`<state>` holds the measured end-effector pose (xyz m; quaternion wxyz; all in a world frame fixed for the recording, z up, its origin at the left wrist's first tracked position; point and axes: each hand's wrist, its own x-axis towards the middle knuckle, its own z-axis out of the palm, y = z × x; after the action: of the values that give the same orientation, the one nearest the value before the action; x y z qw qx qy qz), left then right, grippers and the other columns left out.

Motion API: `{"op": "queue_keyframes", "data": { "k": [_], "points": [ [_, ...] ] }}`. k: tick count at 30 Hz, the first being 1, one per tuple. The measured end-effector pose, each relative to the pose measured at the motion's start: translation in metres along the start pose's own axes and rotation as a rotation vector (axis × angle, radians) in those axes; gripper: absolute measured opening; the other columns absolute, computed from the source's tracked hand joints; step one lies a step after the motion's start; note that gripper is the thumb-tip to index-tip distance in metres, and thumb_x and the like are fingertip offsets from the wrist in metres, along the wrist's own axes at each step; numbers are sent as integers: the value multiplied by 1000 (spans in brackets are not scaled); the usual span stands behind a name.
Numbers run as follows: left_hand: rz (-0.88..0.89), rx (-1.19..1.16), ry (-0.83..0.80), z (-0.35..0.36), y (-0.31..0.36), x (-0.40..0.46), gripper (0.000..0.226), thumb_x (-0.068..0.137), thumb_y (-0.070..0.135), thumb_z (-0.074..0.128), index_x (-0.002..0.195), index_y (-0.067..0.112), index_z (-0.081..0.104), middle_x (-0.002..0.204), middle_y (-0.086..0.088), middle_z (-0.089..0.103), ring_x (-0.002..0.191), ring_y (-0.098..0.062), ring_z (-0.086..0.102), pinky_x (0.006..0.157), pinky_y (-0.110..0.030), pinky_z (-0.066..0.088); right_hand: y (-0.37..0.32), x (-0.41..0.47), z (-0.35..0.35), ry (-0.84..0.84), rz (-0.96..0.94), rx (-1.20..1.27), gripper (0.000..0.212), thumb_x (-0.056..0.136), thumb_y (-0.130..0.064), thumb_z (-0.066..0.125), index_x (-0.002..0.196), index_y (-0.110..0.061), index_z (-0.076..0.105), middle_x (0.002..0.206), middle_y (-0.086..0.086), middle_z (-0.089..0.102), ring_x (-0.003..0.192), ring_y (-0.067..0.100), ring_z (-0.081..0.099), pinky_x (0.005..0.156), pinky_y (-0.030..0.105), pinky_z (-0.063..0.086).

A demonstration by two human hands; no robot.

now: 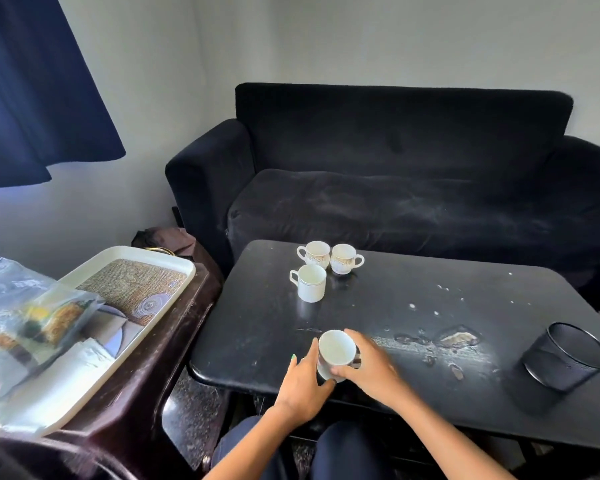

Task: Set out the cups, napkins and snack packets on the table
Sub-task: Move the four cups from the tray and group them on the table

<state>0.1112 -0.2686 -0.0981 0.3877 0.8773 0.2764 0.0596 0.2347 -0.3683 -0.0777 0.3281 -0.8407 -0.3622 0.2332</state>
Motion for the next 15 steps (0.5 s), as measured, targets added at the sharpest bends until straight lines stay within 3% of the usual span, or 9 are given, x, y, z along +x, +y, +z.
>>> {"op": "queue_keyframes", "data": {
  "k": [6, 15],
  "points": [
    [-74, -55, -113, 11, 4, 8, 95, 88, 26, 54, 151, 14, -16, 158, 7, 23, 147, -19, 16, 120, -31, -2, 1, 11, -1, -4, 27, -111, 77, 85, -40, 63, 149, -27, 21, 150, -5, 33, 132, 16, 41, 108, 35, 32],
    [-56, 104, -141, 24, 1, 46, 99, 89, 35, 55, 149, 10, -19, 162, -2, -4, 149, -17, -8, 120, -36, -10, 5, 55, -11, 41, 62, -186, 76, 89, -41, 56, 150, -27, 14, 153, -6, 28, 135, 16, 37, 110, 41, 29]
  ]
}}
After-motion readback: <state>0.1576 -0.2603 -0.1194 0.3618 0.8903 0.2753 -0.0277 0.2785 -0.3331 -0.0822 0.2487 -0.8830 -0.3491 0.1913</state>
